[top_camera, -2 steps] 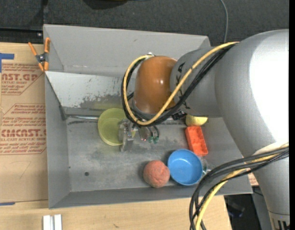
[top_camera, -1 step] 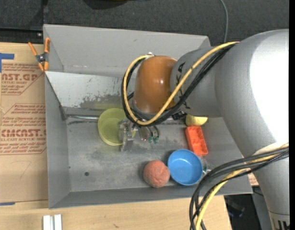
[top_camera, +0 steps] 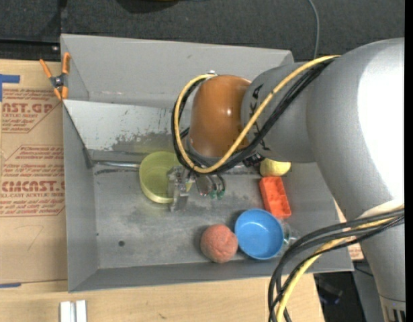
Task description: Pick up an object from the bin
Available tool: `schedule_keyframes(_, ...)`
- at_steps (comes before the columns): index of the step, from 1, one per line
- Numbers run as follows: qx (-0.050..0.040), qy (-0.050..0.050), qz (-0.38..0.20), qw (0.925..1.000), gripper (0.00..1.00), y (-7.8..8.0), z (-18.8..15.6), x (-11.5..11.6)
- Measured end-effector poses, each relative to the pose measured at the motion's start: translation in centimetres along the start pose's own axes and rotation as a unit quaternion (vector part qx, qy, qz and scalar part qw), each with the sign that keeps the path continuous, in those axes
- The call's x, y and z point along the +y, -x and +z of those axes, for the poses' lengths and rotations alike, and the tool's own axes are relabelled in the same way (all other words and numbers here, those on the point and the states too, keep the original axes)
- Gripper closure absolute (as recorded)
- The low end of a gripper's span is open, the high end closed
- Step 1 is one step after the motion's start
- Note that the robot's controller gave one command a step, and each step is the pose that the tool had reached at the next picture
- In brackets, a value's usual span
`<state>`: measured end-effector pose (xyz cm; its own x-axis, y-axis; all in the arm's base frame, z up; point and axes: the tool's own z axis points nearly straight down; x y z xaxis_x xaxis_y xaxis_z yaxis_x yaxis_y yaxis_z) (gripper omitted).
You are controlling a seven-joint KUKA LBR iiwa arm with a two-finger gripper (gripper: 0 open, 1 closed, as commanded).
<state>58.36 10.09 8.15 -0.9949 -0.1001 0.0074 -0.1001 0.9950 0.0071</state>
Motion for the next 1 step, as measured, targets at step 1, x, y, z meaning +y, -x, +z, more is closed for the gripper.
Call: schedule_keyframes(1, -0.0031, 0.0, 0.0, 1.0, 1.0, 0.16, -2.12, 0.04)
